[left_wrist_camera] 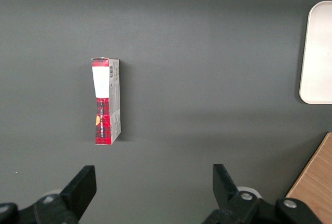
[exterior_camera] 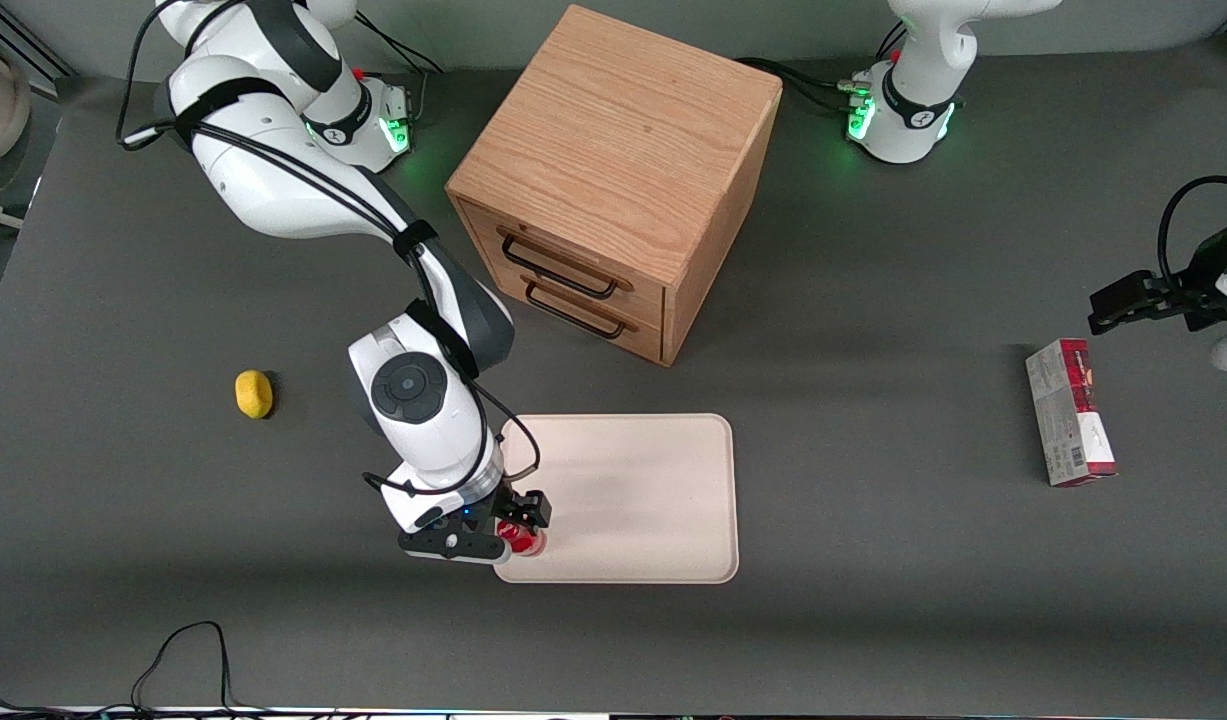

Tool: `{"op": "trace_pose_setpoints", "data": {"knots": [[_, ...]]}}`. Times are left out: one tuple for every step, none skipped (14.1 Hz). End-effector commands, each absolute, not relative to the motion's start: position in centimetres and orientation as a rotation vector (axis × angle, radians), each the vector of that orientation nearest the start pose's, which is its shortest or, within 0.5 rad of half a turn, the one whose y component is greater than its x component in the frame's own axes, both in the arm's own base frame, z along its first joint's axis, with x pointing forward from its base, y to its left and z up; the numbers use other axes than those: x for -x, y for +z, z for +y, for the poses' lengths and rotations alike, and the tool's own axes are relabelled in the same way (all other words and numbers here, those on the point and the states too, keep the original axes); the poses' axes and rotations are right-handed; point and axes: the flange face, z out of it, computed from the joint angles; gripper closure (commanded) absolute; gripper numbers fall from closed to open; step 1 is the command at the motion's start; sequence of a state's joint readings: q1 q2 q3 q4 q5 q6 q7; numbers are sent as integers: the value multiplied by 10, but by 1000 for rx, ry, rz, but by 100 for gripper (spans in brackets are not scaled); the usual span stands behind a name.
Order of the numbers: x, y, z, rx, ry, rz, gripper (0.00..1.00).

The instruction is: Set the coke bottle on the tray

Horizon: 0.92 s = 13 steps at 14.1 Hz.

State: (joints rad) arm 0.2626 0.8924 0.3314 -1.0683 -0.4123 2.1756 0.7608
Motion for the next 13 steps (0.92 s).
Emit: {"op": "trace_pose_setpoints", "data": {"knots": [[-686, 386, 340, 3110, -389, 210, 0], [-678, 413, 321, 3146, -356, 158, 0], [-663, 434, 308, 3151, -296, 46, 0], [-653, 461, 278, 3120, -257, 43, 0], [-643, 482, 245, 3094, -207, 56, 0], [-629, 502, 223, 3087, -142, 1, 0], [-616, 520, 200, 3102, -70, -57, 0], [-604, 538, 165, 3114, -5, -60, 0], [-587, 554, 135, 3089, 41, -61, 0], [-570, 566, 98, 3072, 63, -111, 0], [-556, 577, 69, 3062, 59, -126, 0], [-542, 585, 53, 3056, 55, -86, 0], [-532, 593, 41, 3049, 38, -24, 0]]}}
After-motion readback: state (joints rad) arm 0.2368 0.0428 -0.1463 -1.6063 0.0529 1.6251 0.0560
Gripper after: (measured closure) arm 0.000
